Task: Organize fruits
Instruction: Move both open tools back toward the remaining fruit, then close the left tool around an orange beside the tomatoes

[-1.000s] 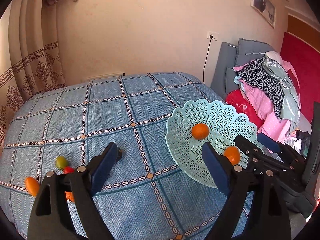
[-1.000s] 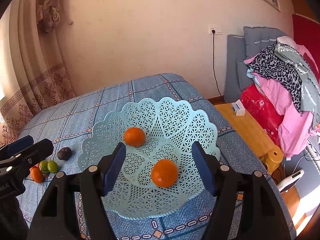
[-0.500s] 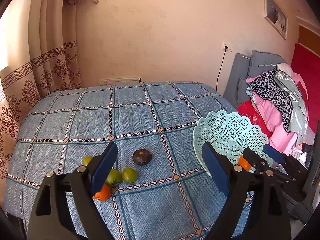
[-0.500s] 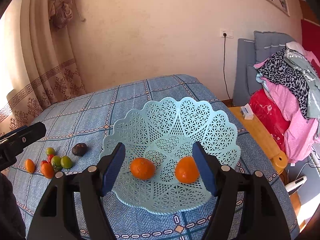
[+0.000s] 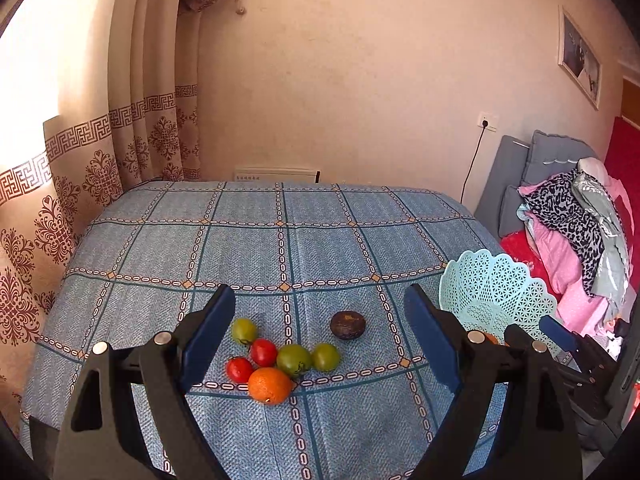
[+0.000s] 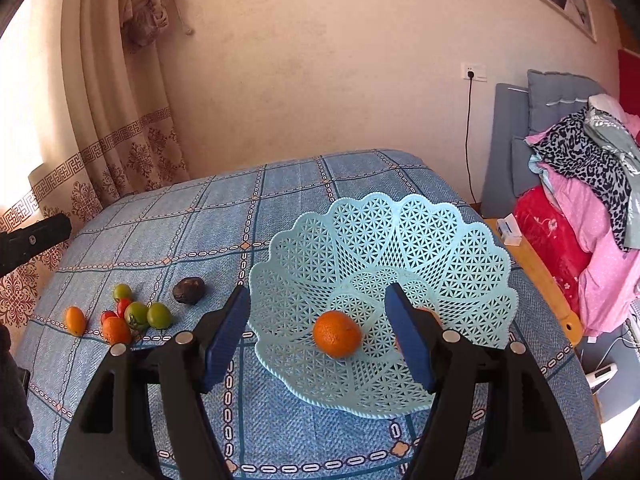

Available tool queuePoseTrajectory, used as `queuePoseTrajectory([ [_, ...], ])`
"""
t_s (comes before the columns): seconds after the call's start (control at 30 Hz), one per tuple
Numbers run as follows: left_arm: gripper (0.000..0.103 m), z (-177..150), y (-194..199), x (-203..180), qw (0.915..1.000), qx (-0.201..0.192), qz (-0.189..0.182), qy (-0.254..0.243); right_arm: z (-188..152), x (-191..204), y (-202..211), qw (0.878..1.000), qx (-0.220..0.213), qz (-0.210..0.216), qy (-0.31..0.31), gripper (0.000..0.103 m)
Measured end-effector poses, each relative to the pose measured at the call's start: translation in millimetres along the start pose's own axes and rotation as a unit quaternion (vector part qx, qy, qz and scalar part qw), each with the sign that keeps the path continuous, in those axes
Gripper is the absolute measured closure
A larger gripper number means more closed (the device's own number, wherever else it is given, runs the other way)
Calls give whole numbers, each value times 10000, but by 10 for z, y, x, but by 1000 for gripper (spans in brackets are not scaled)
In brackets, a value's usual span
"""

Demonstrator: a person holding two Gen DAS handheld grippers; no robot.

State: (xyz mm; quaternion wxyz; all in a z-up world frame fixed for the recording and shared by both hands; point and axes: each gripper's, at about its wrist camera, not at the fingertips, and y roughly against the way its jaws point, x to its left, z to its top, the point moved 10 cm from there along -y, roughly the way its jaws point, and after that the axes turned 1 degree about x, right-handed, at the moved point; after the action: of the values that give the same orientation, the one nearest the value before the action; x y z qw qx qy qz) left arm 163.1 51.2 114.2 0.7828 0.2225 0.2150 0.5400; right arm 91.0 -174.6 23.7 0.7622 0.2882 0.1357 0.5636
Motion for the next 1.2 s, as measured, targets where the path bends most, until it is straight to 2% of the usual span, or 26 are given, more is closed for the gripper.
queuePoseTrajectory([
  [0.33,16,34,57,585,9983,-56,413,416,-58,378,-30,9992,77,278,267,33],
  [0.53,16,-29,8,828,9964,37,598,593,-124,596,-53,9978,178,443,450,33],
  [0.97,16,-471,-335,1251,9902,540,916,901,-321,948,-124,9937,408,705,770,33],
  [1.2,30,-742,-550,1361,9860,921,994,975,-427,1103,-183,9910,556,826,893,33],
])
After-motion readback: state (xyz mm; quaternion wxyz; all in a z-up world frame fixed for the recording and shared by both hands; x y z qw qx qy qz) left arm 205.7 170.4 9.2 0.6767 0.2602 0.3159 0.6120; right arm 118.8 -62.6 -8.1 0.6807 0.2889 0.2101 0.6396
